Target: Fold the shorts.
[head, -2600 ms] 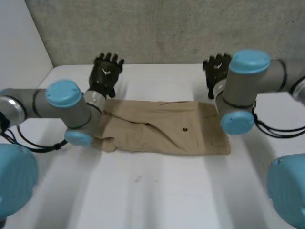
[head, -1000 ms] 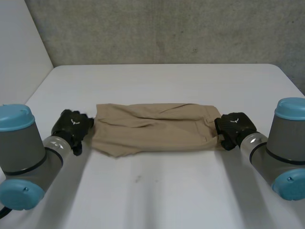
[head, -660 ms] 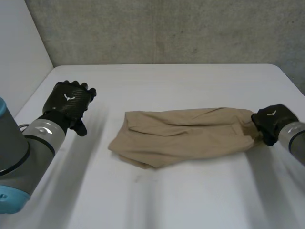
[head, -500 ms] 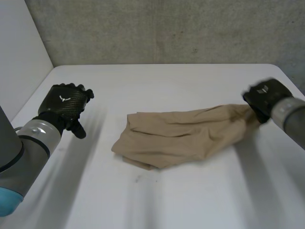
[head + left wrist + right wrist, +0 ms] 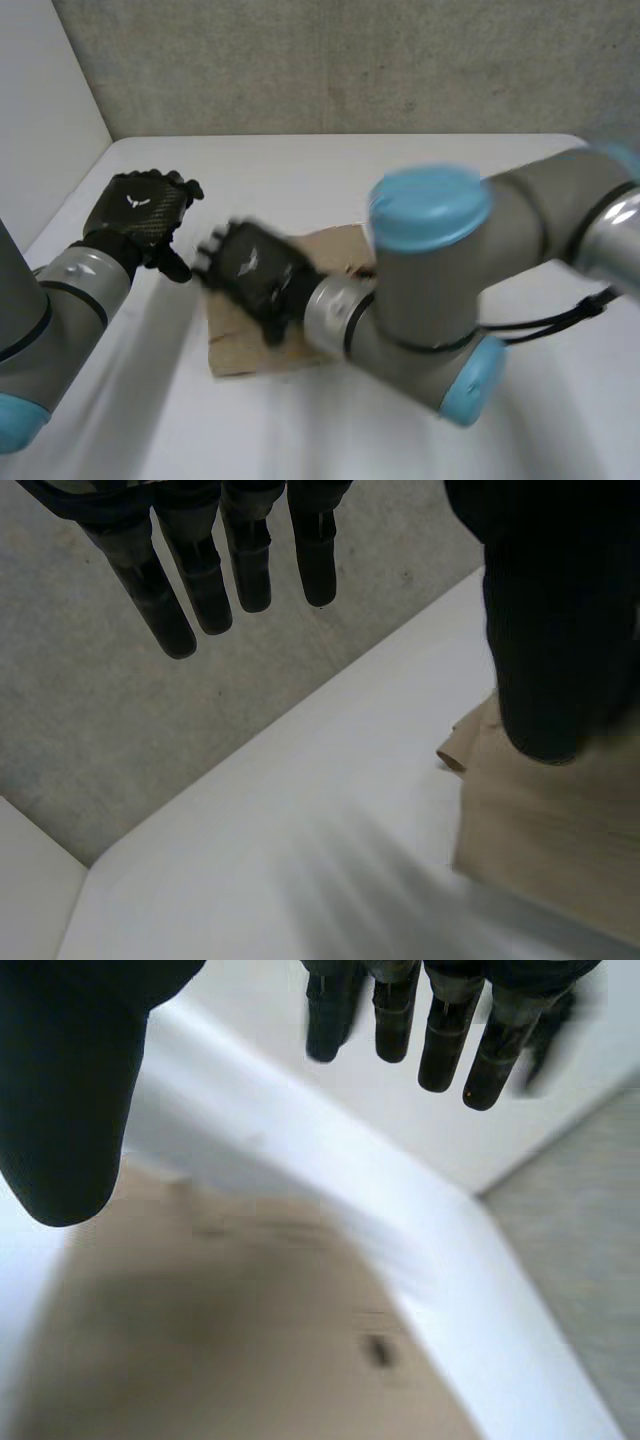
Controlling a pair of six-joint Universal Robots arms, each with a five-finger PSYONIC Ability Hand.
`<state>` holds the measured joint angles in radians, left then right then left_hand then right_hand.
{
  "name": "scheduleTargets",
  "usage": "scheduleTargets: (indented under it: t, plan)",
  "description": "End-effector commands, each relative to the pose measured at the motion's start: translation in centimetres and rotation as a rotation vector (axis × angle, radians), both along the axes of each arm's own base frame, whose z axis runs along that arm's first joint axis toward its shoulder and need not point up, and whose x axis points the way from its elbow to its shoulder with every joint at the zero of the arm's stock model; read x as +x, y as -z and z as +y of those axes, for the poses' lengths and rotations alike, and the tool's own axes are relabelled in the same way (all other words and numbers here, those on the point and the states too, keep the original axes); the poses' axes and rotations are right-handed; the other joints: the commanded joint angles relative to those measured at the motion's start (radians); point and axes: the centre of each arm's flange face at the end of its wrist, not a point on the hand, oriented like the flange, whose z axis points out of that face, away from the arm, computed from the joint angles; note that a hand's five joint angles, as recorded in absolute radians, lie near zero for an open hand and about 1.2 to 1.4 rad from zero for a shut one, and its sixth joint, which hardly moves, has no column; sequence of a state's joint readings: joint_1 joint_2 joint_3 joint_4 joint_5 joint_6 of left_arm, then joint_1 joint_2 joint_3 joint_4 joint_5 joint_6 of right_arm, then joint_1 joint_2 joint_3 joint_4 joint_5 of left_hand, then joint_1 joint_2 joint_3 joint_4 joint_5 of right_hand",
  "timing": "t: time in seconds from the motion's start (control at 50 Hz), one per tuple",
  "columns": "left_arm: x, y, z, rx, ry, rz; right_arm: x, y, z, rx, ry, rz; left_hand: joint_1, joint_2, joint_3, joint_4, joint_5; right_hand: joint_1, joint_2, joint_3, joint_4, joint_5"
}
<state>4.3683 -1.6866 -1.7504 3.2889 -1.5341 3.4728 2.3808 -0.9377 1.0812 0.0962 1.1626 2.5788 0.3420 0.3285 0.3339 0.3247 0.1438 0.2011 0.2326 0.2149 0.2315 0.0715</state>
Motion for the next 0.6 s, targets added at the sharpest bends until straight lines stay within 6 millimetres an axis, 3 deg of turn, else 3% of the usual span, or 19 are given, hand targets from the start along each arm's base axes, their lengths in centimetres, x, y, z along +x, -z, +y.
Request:
scheduleTargets:
  t: [0.02,0.1,0.14,0.2,0.24,0.34,0.48,0.6]
  plan:
    - [-1.2,-1.7,-0.9,-0.050,0.021,0.051,-4.0,-6.4,-5.6,0.236,0.253,-0.305,-0.005,0.008,0.003,0.012,0.018,-0.027,-0.058,-0.040,-0.057,-0.072]
    - [-2.7,-1.4,-1.0,-0.029,0.057,0.092,-4.8,-5.9,-6.7,0.298,0.344,-0.321,0.007,0.020,0.015,0.024,0.030,-0.027,-0.058,-0.040,-0.057,-0.072]
    - [-5.5,-0.4,-0.8,0.040,0.115,0.149,-5.0,-4.6,-6.9,0.318,0.386,-0.267,0.018,0.032,0.026,0.036,0.042,-0.027,-0.058,-0.040,-0.057,-0.072]
    - [-6.6,1.0,-0.3,0.127,0.131,0.154,-5.2,-2.5,-7.5,0.344,0.430,-0.189,0.021,0.035,0.029,0.039,0.045,-0.027,-0.058,-0.040,-0.057,-0.072]
    - [-6.7,2.7,-0.3,0.222,0.099,0.140,-5.3,-0.4,-8.5,0.363,0.478,-0.109,0.021,0.035,0.029,0.039,0.045,-0.027,-0.058,-0.040,-0.057,-0.072]
    - [-6.6,6.5,-0.2,0.357,-0.013,0.114,-5.0,2.7,-9.5,0.407,0.527,-0.024,0.018,0.032,0.026,0.036,0.042,-0.027,-0.058,-0.040,-0.057,-0.072]
    - [-7.0,9.0,1.0,0.402,-0.036,0.054,-5.2,6.6,-10.1,0.436,0.582,0.095,0.009,0.023,0.018,0.027,0.033,-0.027,-0.058,-0.040,-0.057,-0.072]
    - [-6.9,10.0,1.1,0.430,-0.041,0.031,-6.0,7.5,-10.2,0.371,0.602,0.213,0.004,0.017,0.012,0.021,0.027,-0.027,-0.058,-0.040,-0.057,-0.072]
